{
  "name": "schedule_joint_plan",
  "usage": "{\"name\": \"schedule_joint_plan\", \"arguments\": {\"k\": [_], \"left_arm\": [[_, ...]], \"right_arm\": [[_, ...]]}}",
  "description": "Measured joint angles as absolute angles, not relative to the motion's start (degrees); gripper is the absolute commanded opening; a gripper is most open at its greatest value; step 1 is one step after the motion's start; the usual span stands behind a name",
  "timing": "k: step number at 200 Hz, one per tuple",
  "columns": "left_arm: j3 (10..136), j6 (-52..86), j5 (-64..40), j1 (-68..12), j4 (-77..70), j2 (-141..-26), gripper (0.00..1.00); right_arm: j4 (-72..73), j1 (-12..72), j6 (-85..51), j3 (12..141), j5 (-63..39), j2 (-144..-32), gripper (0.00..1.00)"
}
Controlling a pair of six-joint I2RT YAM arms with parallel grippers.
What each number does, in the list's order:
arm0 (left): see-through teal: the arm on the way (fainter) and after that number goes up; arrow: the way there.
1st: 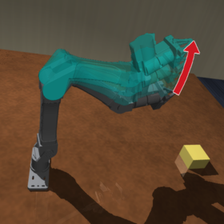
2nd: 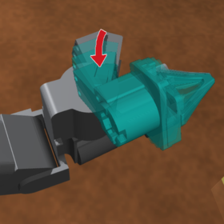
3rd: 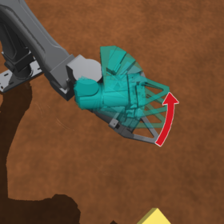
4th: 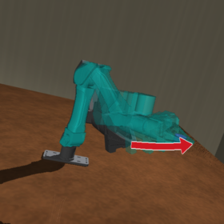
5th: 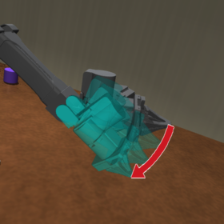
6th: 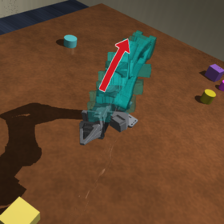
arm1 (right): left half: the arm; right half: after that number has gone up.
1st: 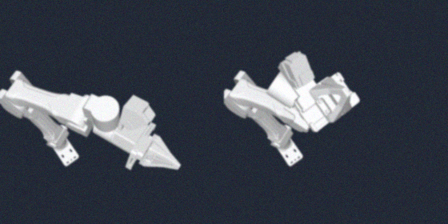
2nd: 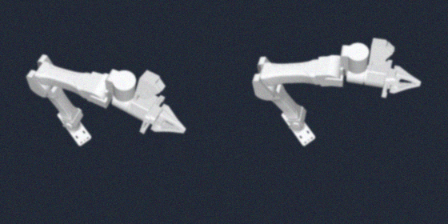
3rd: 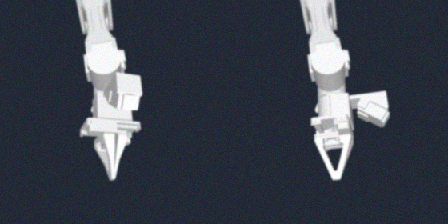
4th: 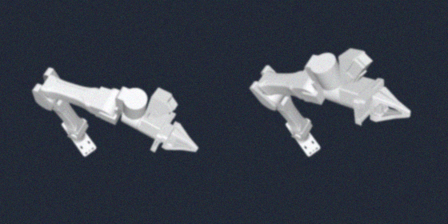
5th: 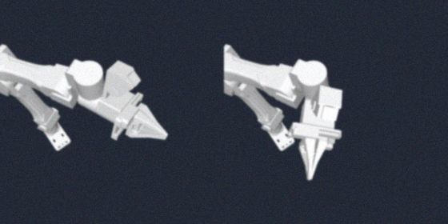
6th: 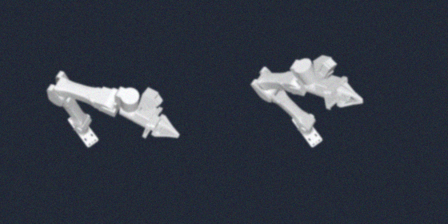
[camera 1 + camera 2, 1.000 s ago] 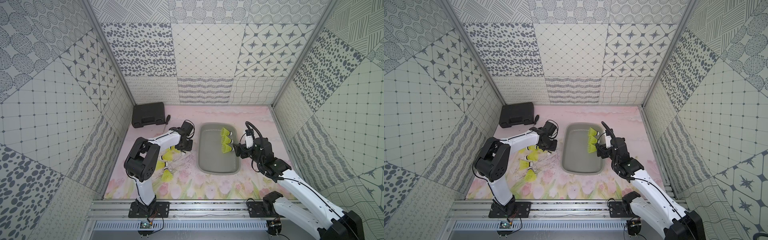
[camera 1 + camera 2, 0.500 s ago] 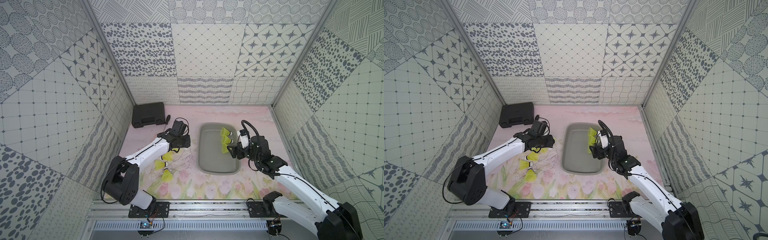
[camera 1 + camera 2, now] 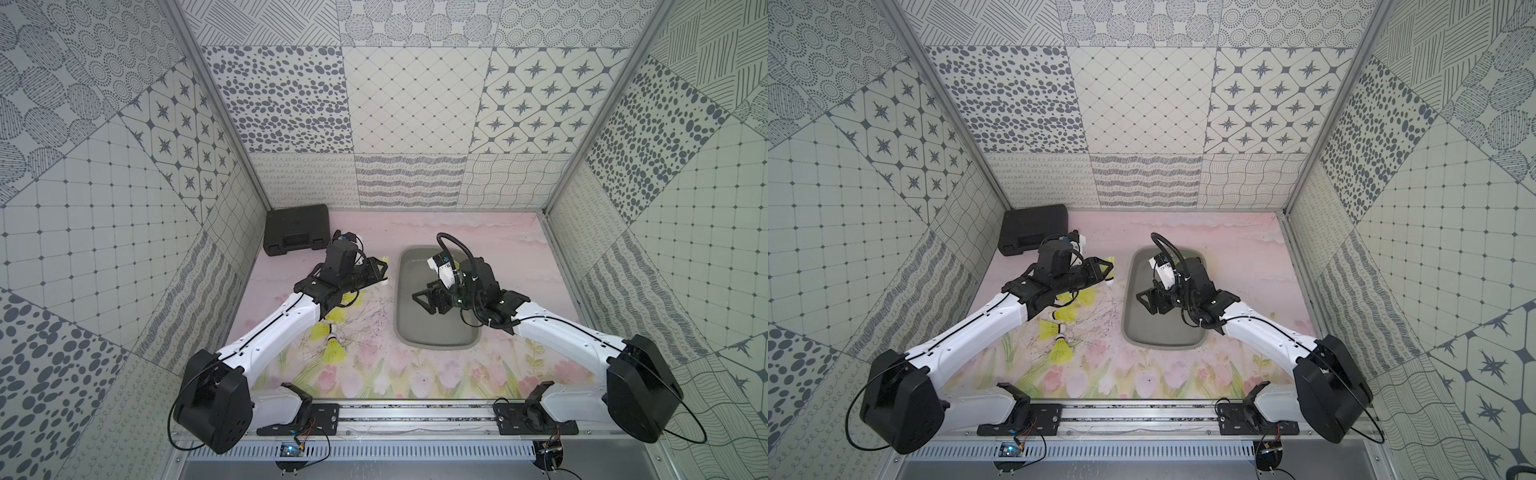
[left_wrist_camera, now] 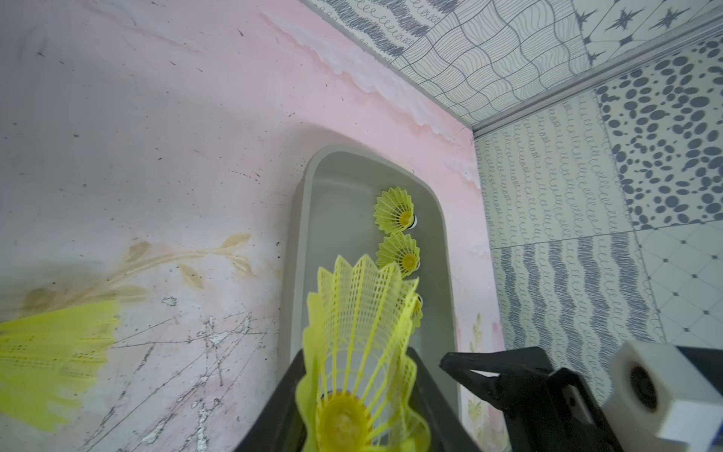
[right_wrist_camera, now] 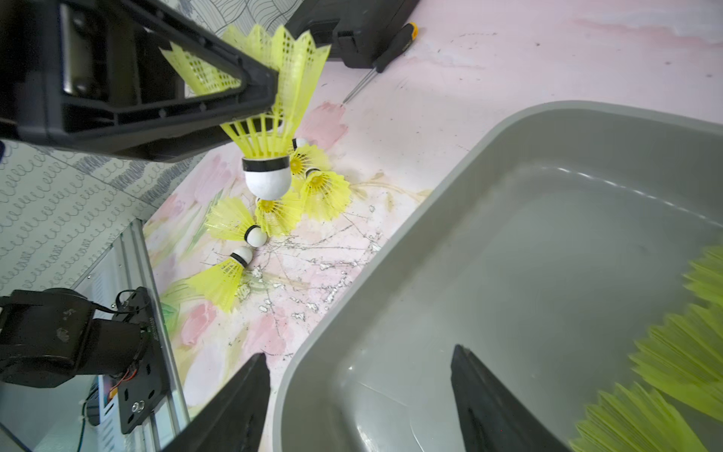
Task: Put the shuttlecocks into the storage box
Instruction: Pick up the shuttlecock at the center of the board.
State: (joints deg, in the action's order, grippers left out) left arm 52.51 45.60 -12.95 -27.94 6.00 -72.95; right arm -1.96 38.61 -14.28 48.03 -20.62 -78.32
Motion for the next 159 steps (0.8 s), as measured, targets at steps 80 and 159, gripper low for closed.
{"name": "schedule_joint_plan", "arguments": {"k": [80,159], "left_arm": [[51.11,53.78,-17.43,-27.94,-1.06,-72.84,0.38],[50.11,56.8,-18.17,-27.94,-2.83,-72.27,0.38]], "right_arm": [[3.29,41.82,-17.78,56.9,-25.04,-89.03,0.63],[5.52,41.93,-19.33,59.2,-26.15,-90.72,0.49]]}}
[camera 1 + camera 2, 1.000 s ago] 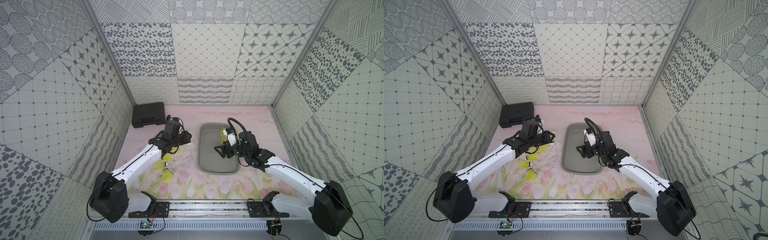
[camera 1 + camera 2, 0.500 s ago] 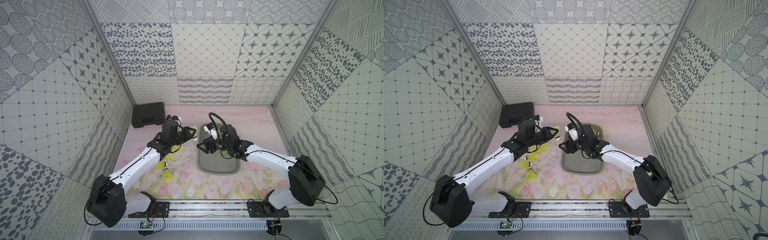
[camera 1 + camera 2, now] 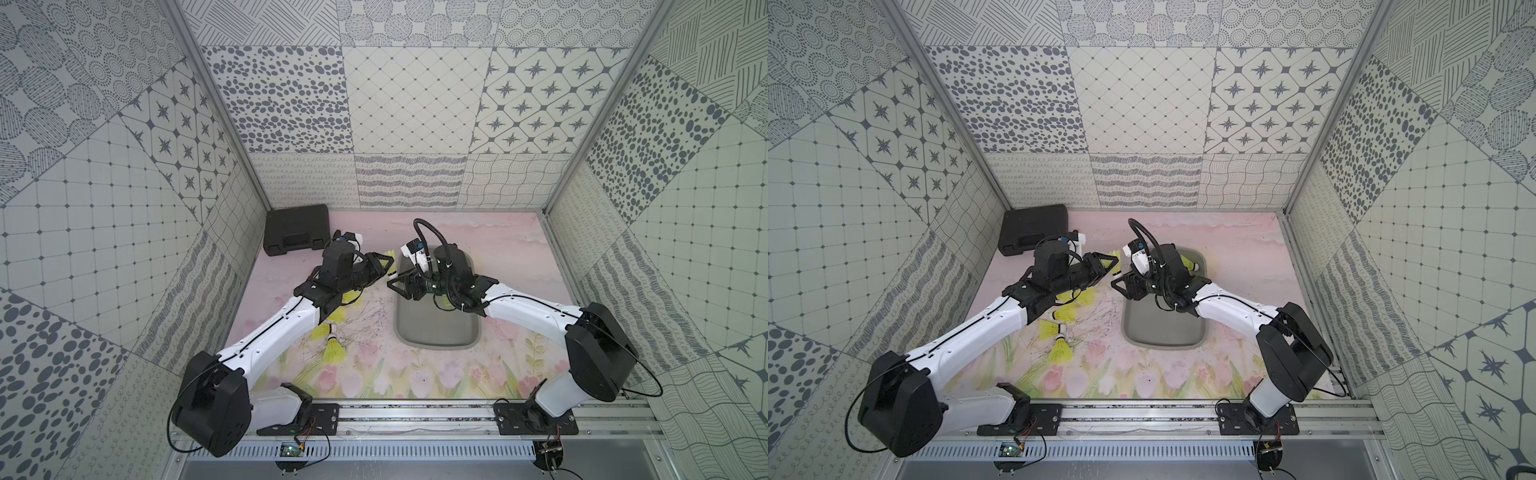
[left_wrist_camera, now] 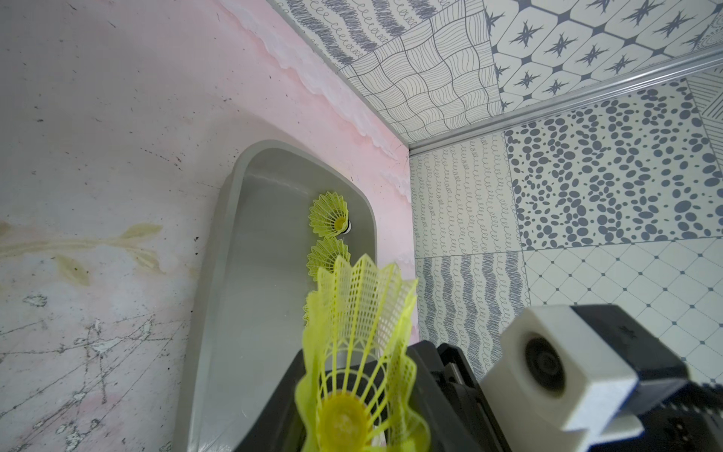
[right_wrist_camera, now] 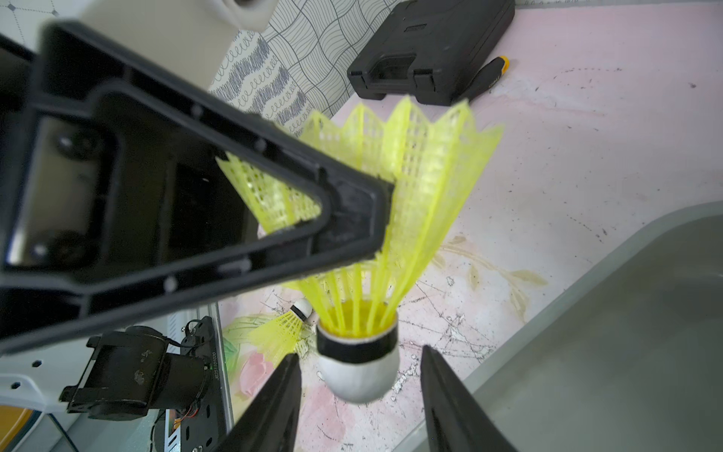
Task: Put the shuttlecocks into the storage box
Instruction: Pick up the shuttlecock at the center of the board.
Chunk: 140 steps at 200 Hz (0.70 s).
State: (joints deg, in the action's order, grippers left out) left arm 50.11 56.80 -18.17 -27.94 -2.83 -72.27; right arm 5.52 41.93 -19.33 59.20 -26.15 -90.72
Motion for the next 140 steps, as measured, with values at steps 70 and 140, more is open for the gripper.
{"name": "schedule_joint_plan", "arguments": {"k": [70,140], "left_arm": [[49.6,58.33,-18.81,-27.9,-4.47,-72.44,0.39],[49.67,58.24,-19.07,-27.9,-4.49,-72.47,0.68]], "right_arm": [[6.28,42.06,-19.68,59.35,-26.11,-90.83,0.27],[5.8,42.15,-18.39,58.48,-21.28,-90.76,0.25]]}}
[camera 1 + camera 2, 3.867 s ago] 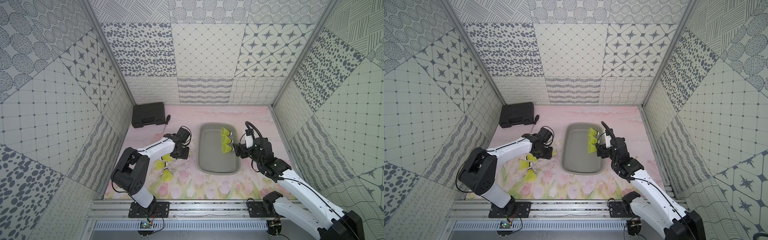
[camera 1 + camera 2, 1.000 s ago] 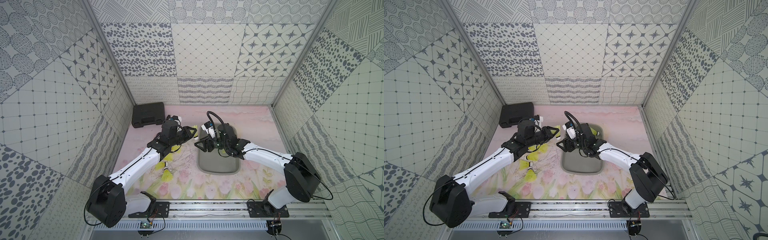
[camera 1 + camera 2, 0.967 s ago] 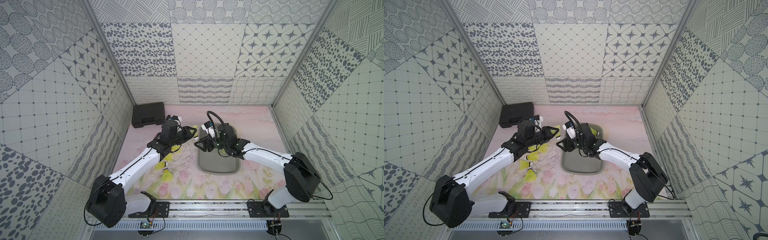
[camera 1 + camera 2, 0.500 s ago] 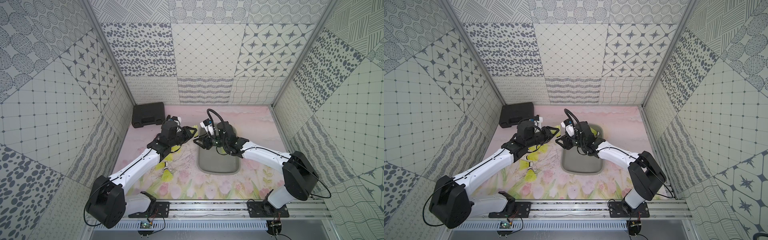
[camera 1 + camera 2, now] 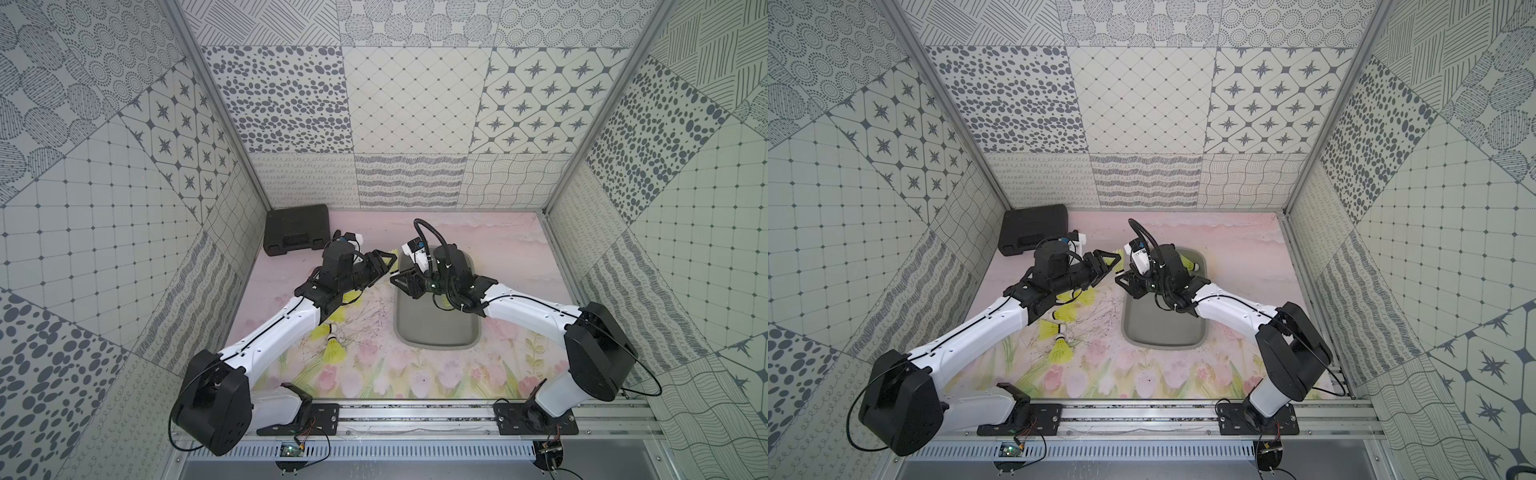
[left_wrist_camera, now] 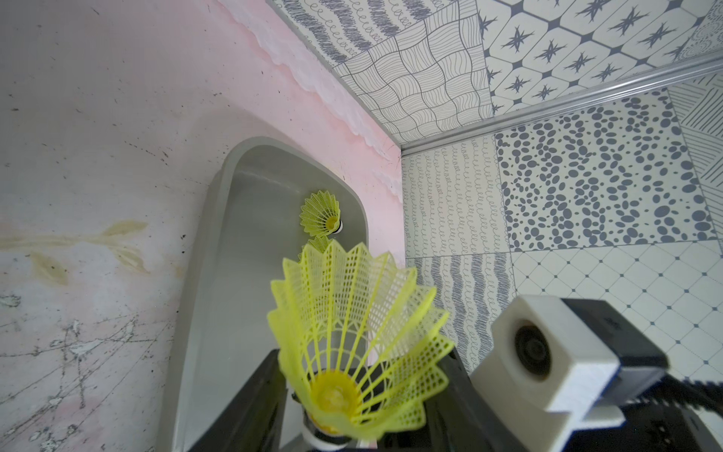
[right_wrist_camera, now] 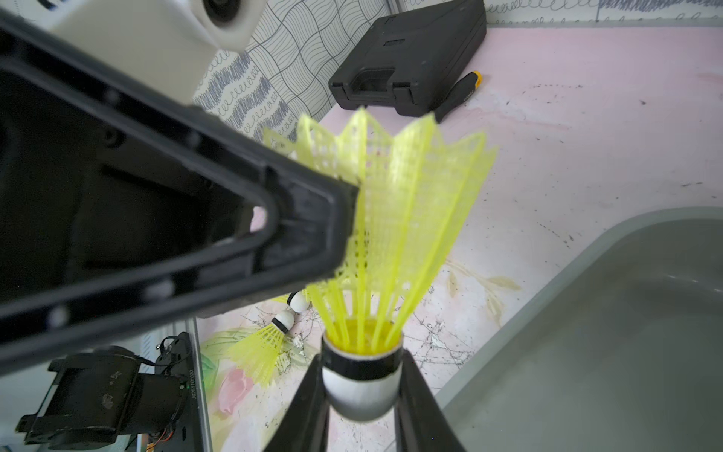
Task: Put the shuttlecocks into the storage box
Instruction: Pick up the shuttlecock at the center of the board.
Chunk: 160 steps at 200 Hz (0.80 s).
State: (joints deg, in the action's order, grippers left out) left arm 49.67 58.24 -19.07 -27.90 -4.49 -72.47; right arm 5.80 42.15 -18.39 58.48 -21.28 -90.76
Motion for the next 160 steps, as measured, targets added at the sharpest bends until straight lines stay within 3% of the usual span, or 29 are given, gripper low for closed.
{"name": "schedule_joint_plan", "arguments": {"k": [23,66,128,160], "left_arm": [[51.31,56.1,-18.81,-27.9,-1.61,-71.96,0.75],[59.46,45.12,-17.12,-27.9,9.96,-71.5,0.76],[74.91,20.16,-21.1,-27.9,31.0,-77.19,0.72],[80.05,10.2,-23.9,-27.9,39.24,-80.44,0.65]], "right_arm": [[4.05,42.15,-16.75,57.87,-19.57,-90.37,0.25],[0.21,42.13,-13.23,56.47,-17.47,-87.72,0.25],[-3.27,42.13,-9.23,55.16,-17.47,-84.4,0.26],[-4.16,42.13,-8.19,54.76,-17.87,-84.18,0.26]]}}
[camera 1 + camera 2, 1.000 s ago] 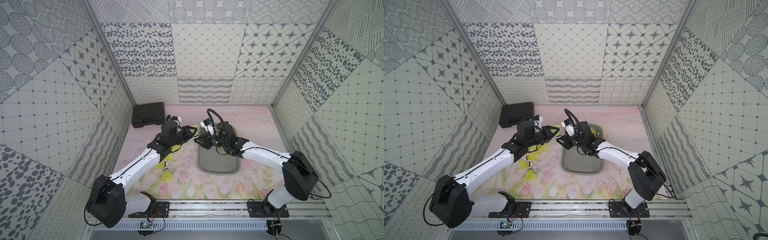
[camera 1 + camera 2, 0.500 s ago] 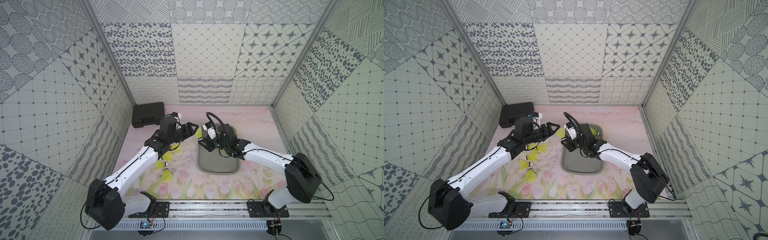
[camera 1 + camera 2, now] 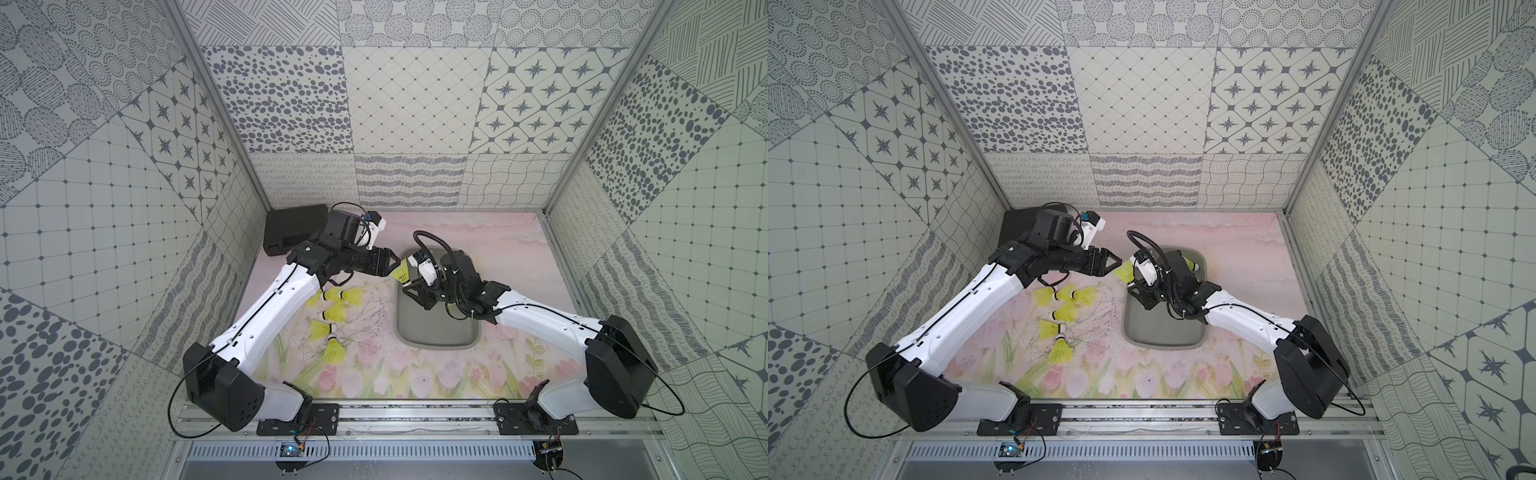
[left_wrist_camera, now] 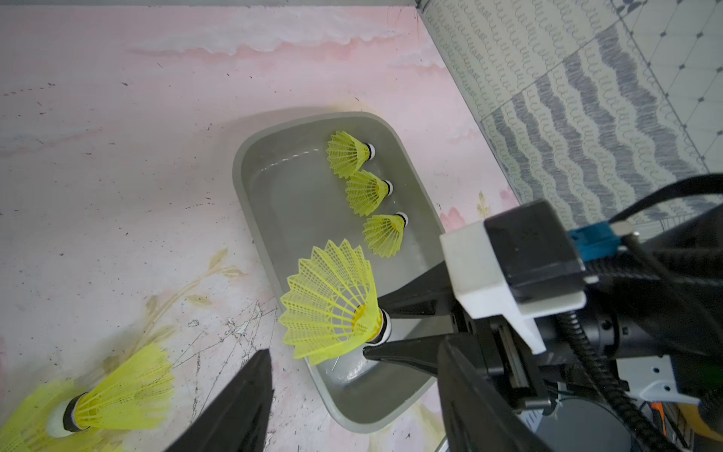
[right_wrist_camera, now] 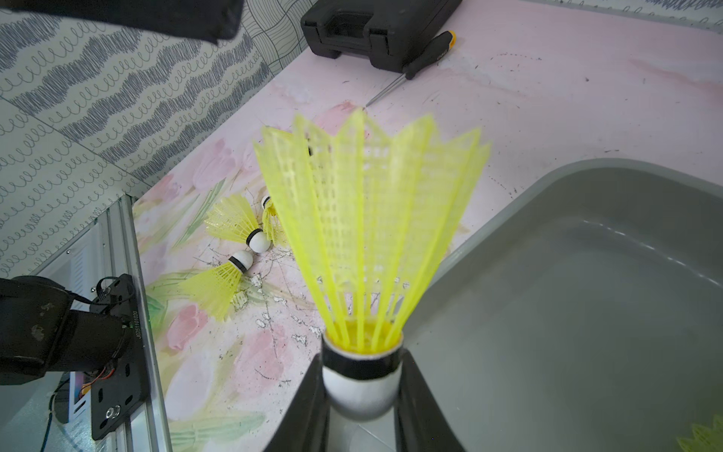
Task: Put the shuttlecocks into the storage box
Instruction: Pick up the shuttlecock at the center of the board.
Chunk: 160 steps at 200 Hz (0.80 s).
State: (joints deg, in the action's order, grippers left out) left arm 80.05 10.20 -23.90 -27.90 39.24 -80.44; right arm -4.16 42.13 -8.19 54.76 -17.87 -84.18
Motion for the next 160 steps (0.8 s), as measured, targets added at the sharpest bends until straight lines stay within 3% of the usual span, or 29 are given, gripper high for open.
{"name": "schedule_joint_plan", "arguments": {"k": [69,160], "left_arm": [[85.67,-3.38,-28.86,-27.9,49.65,-85.91,0.54],[88.16,-9.34,-32.38,-27.86,53.95,-89.52,0.4]], "right_arm": [[-4.51,42.13,-6.94,53.76,-20.51,-82.06,0.26],[-4.56,42.13,-6.79,53.47,-22.57,-81.87,0.27]]}}
